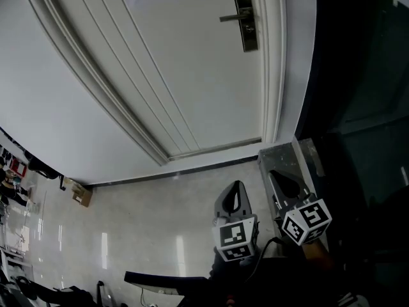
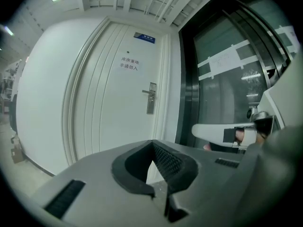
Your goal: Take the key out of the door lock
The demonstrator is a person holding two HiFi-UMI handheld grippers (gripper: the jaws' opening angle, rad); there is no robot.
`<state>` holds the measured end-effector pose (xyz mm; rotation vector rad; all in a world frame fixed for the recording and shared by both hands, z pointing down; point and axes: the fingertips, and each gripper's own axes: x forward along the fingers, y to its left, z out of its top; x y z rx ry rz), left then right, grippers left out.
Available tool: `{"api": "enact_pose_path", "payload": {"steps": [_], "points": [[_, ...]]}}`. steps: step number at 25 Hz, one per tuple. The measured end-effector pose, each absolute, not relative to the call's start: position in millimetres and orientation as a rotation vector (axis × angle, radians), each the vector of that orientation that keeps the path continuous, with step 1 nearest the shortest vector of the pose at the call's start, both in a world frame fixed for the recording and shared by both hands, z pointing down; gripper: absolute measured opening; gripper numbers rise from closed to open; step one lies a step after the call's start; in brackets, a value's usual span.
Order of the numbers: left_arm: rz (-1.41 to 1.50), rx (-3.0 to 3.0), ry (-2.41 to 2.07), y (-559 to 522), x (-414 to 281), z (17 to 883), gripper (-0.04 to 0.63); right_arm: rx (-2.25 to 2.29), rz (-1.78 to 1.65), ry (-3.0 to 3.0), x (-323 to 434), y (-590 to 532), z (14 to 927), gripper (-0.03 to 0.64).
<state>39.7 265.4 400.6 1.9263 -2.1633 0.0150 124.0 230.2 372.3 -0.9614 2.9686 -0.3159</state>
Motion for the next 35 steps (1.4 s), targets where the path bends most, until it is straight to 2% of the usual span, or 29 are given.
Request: {"api": "enact_pose_path", "payload": {"steps": [14,35], "points": [[0.001,1.899,-2.137,201.9,-7.9,418.6,0.0,-0.98,-0.322,2.98,77.7,165.6,382.8,0.002],[0.006,1.863,-2.199,9.8,-35.8,405.3,0.0,-0.873,-0.312,2.995,41.7,-31.5,372.3,0.002]]}}
